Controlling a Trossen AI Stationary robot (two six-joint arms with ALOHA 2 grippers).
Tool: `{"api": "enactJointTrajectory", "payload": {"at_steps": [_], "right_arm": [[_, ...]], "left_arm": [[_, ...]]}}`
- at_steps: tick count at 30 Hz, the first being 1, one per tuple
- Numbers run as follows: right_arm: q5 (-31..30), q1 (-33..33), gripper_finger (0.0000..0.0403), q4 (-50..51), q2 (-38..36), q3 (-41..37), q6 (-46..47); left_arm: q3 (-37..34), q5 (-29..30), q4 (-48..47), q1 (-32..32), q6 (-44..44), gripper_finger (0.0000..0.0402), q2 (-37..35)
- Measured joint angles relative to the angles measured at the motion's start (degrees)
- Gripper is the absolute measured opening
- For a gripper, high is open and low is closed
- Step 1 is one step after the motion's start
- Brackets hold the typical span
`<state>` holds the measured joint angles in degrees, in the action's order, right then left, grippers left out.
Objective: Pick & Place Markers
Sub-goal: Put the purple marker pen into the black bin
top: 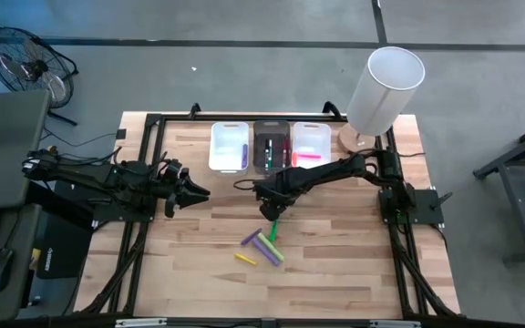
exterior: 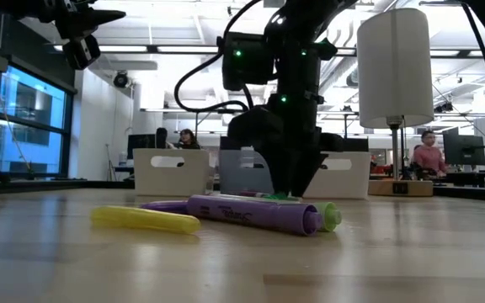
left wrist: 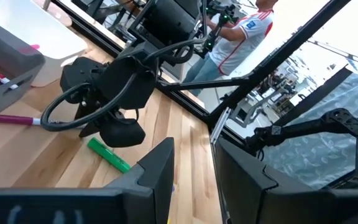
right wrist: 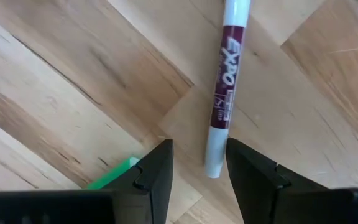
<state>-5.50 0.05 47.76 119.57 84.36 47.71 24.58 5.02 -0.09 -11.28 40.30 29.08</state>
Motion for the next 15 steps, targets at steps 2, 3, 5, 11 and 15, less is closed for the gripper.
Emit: {"api": "enactJointTrajectory", "payload": {"at_steps": [2, 3, 5, 11, 15], "right_arm": [[-0.01, 0.0, 0.0137, -0.01, 0.0, 0.0, 0.08], [-0.01, 0.0, 0.0137, 0.09, 0.0, 0.0, 0.24], [-0.06, -0.04, 0.0135, 0.58, -0.02, 0.0, 1.05], [1.95, -0.11, 0.0093, 1.0, -0.21, -0.88, 2.63], [3.44, -0.17, 0.0048, 0.33, -0.44, -2.19, 2.54]], "left_arm": [[0.0, -0.08, 0.0, 0.0, 0.01, 0.0117, -0.12], [0.0, -0.16, 0.02, 0.0, 0.01, 0.0117, -0.14], [0.0, -0.17, 0.01, 0.01, 0.01, 0.0117, -0.15], [0.0, -0.17, 0.01, 0.0, 0.02, 0.0117, -0.15], [0.0, -0.16, 0.01, 0.01, 0.03, 0.0117, -0.15]]}}
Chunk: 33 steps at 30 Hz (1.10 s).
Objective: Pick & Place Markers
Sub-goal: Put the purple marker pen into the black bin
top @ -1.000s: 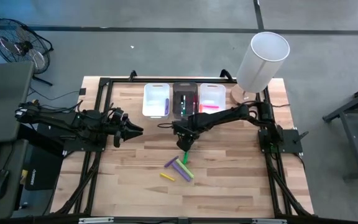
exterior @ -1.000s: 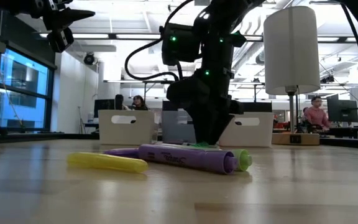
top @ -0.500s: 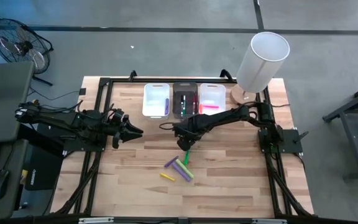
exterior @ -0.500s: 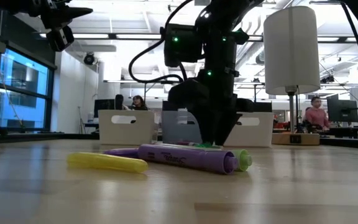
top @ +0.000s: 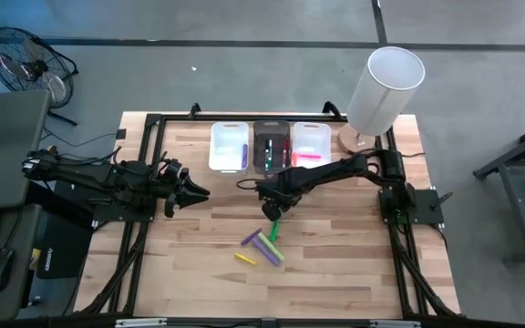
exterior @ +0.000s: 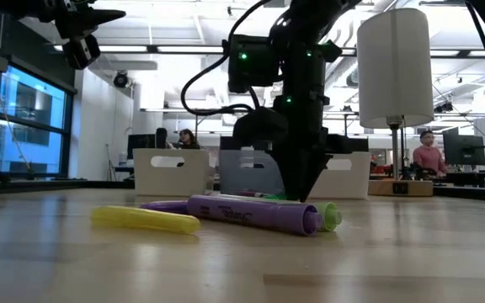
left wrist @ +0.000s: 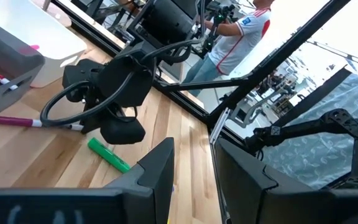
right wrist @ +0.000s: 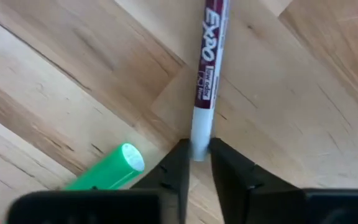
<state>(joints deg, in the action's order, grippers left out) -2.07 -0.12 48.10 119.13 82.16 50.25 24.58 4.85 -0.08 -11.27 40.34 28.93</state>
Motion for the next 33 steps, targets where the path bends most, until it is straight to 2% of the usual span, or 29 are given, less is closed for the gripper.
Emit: {"api": "enactJointTrajectory", "payload": {"at_steps": [4, 14, 17, 28, 33], "right_arm": [[0.3, -0.48, 0.0012, -0.08, -0.04, -0.25, -1.13], [3.9, -2.49, 0.0005, 1.36, -2.01, -0.76, -2.42], [3.0, -3.55, 0.0002, 1.61, -5.24, -0.66, -2.63], [-6.26, -7.08, 0.0003, 4.81, -18.29, -0.6, 0.23], [-4.17, -6.24, 0.0001, 0.78, -18.69, -0.58, -2.76]], "left_arm": [[0.0, 0.01, 0.02, -0.02, 0.0, 0.0117, 0.0], [0.0, 0.06, 0.14, -0.02, 0.44, 0.0117, 0.0], [0.0, 0.06, 0.42, -0.02, 0.43, 0.0117, 0.0], [0.03, 0.23, 0.46, -0.02, 0.35, 0.0117, 0.0], [0.04, 0.23, 0.46, 0.0, 0.38, 0.0117, 0.0]]}}
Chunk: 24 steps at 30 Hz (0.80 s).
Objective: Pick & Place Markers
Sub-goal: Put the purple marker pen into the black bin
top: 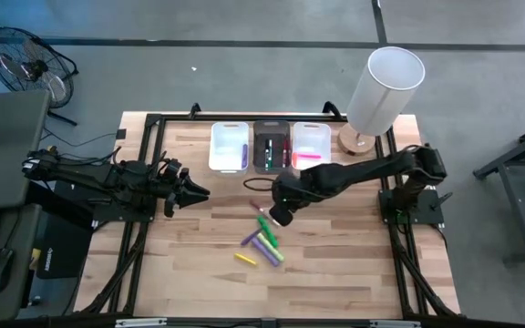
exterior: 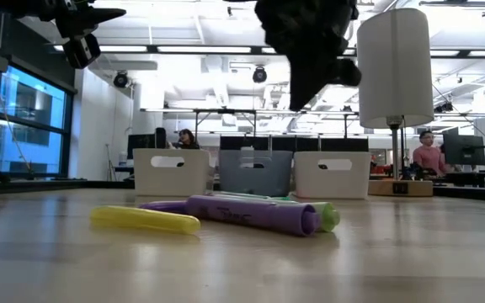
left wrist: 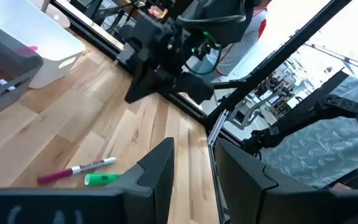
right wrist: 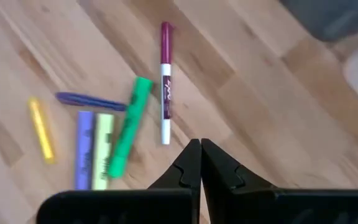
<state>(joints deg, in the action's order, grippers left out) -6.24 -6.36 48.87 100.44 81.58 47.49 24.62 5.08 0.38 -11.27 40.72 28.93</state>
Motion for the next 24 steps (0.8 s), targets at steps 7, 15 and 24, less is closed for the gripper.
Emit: {"api": "enactJointTrajectory", "payload": {"at_steps": [7, 15, 24], "right_arm": [[4.2, 1.07, 0.001, -7.13, 3.22, 0.0, -2.59], [8.31, 1.87, 0.0118, -14.02, 8.13, 0.01, -6.6], [9.53, 3.39, 0.0194, -20.3, 12.86, 0.11, -6.59]], "left_arm": [[-0.01, -0.06, 0.03, -0.02, 0.08, 0.0117, 0.0], [0.0, -1.36, 0.02, -0.02, 0.23, 0.0117, 0.0], [-0.02, -1.7, -0.05, -0.02, 0.23, 0.0117, 0.0]]}}
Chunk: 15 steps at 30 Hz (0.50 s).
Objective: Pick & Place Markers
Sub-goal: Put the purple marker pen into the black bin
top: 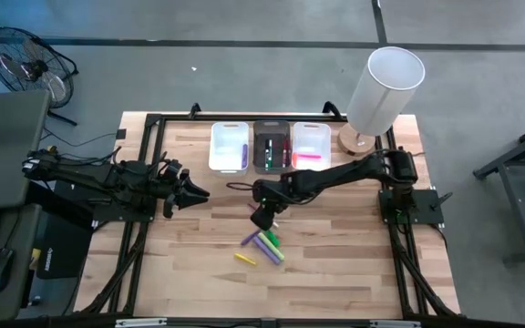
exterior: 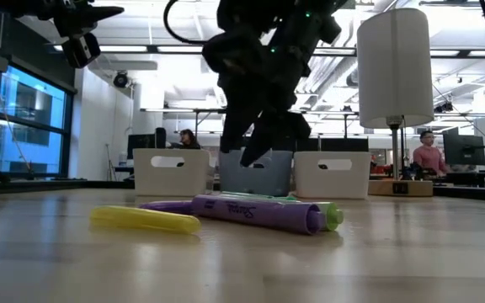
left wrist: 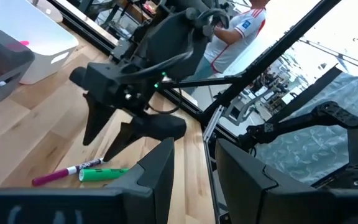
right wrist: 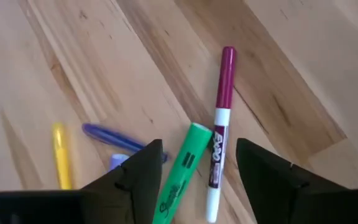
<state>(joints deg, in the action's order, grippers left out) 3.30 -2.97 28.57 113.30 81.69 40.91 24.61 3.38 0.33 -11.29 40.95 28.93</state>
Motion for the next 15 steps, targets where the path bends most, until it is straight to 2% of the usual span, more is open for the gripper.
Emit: {"api": "enactJointTrajectory", "payload": {"at_steps": [8, 11, 15], "right_arm": [[-0.83, 0.46, 0.0177, -3.43, 0.31, 0.55, -2.05], [-1.3, 0.63, 0.0173, -2.93, 2.45, 3.59, -3.87], [-2.08, 0.87, 0.0172, 4.24, 7.64, 10.64, -6.47]], "left_arm": [[0.02, -0.33, -0.01, 0.0, 0.0, 0.0117, 0.0], [0.0, -0.35, 0.01, 0.01, 0.0, 0.0117, 0.0], [-0.01, -0.48, 0.01, 0.0, 0.0, 0.0117, 0.0]]}}
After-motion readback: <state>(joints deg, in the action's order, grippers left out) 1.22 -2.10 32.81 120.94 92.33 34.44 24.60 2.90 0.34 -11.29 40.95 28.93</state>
